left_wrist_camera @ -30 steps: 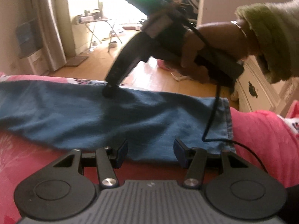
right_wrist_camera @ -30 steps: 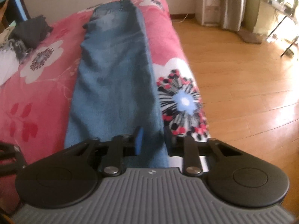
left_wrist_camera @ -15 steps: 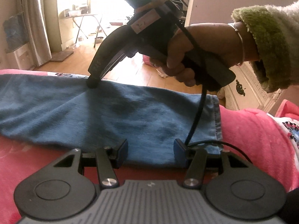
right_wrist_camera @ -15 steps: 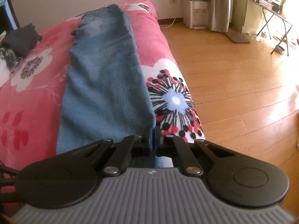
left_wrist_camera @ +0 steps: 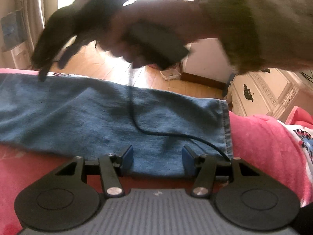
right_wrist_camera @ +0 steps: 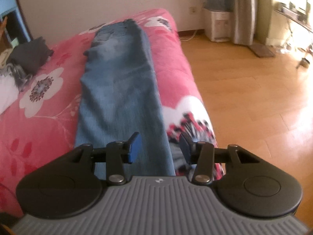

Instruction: Fold clothes

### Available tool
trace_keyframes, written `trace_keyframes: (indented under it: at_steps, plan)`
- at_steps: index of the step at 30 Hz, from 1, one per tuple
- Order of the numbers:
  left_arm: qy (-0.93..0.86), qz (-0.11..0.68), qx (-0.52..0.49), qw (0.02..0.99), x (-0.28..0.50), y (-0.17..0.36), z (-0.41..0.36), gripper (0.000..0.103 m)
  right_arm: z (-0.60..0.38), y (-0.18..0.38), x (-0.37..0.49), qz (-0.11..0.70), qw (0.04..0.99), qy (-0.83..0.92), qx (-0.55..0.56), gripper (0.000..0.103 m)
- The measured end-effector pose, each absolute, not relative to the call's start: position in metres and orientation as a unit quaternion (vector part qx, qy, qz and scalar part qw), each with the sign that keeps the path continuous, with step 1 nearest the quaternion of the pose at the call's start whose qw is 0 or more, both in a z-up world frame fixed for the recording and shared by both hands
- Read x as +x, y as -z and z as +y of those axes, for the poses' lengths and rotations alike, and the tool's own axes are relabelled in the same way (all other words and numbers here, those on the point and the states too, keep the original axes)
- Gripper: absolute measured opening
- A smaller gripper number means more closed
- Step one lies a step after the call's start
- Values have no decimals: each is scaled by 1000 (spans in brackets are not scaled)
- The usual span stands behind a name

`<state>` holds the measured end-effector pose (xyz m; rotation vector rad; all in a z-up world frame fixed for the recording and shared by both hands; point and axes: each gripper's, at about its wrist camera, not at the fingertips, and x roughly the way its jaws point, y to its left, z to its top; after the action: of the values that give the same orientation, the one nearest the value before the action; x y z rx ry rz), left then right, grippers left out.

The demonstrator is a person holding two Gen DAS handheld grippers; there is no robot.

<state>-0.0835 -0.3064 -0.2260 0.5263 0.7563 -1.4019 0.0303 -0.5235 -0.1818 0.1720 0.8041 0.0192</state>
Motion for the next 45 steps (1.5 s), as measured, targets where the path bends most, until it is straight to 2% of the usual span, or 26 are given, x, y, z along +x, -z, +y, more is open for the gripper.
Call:
trace_keyframes:
  at_steps: [2, 5, 6, 9, 13, 17, 19, 20, 21, 26, 28, 29, 30, 34, 38, 39, 41, 45]
  plan:
    - [622, 337, 232, 668, -83, 226, -306, 56, -521, 189, 47, 393, 915, -20, 83, 41]
    - [622, 340, 230, 667, -81, 227, -306, 56, -520, 196, 63, 393, 914, -25, 92, 3]
    - [622, 341, 228, 667, -81, 227, -307, 56, -520, 196, 65, 389, 916, -23, 96, 1]
    - [624, 344, 224, 665, -79, 228, -307, 56, -519, 191, 59, 360, 928, -6, 92, 1]
    - [628, 344, 221, 662, -78, 231, -308, 56, -531, 207, 60, 367, 922, 15, 124, 1]
    - [632, 348, 213, 659, -75, 232, -307, 56, -535, 201, 63, 365, 920, 6, 144, 5]
    - [634, 351, 208, 657, -74, 232, -308, 57, -538, 195, 70, 361, 919, -1, 160, 18]
    - [635, 351, 207, 656, -74, 232, -309, 57, -539, 193, 76, 358, 919, -3, 166, 34]
    - [637, 352, 206, 655, -74, 232, -309, 57, -540, 192, 82, 355, 919, -6, 172, 41]
    - [642, 350, 202, 651, -74, 237, -311, 57, -536, 202, 121, 365, 914, -32, 173, 38]
    - [643, 352, 199, 650, -73, 237, -310, 57, -535, 207, 128, 360, 914, -30, 183, 11]
    - [644, 354, 197, 649, -72, 237, -309, 57, -536, 208, 129, 355, 915, -25, 188, 5]
    - [644, 356, 194, 649, -71, 237, -309, 57, -537, 209, 128, 350, 917, -18, 189, 4]
    - [646, 360, 187, 647, -68, 238, -309, 57, -545, 219, 126, 347, 914, -4, 208, 4]
    - [649, 362, 183, 644, -67, 240, -310, 57, -551, 206, 134, 339, 913, -14, 228, 9]
    - [650, 362, 182, 643, -67, 240, -310, 58, -552, 201, 139, 333, 914, -20, 230, 18]
    - [651, 363, 179, 642, -66, 240, -311, 58, -548, 197, 155, 331, 917, -28, 222, 29]
    - [653, 366, 170, 641, -65, 243, -313, 58, -532, 199, 194, 348, 920, -43, 174, 29]
